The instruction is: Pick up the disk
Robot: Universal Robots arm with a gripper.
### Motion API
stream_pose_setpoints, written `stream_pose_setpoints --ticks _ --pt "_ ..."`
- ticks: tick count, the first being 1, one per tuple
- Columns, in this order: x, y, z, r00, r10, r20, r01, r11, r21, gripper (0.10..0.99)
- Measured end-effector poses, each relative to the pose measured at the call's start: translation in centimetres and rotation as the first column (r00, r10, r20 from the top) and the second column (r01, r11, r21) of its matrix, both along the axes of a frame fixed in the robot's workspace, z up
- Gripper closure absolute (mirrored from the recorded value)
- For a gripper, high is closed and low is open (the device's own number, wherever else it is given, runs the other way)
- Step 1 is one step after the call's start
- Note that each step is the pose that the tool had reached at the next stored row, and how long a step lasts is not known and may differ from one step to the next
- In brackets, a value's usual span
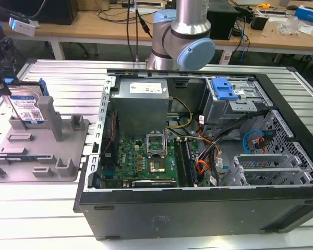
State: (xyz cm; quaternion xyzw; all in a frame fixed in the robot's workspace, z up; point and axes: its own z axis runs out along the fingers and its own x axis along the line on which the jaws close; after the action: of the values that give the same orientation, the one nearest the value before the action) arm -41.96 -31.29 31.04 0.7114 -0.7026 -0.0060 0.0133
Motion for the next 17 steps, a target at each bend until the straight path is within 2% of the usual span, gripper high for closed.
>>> stream_pose_setpoints --ticks 11,13,14,17 --pt "-0.09 0.01 -0.95 1.0000 0.000 -0.0003 0.000 1.0000 -0.001 0.545" --pt "-0.09 0.02 -0.97 1.0000 0.000 0.0000 0.000 1.0000 -0.001 0.557" --pt "-0.09 0.02 -0.97 1.0000 0.000 0.0000 0.000 1.0000 -0.001 0.631" --pt "-0.09 0.01 -0.98 1.0000 0.000 0.0000 0.000 1.0000 -0.001 0.631"
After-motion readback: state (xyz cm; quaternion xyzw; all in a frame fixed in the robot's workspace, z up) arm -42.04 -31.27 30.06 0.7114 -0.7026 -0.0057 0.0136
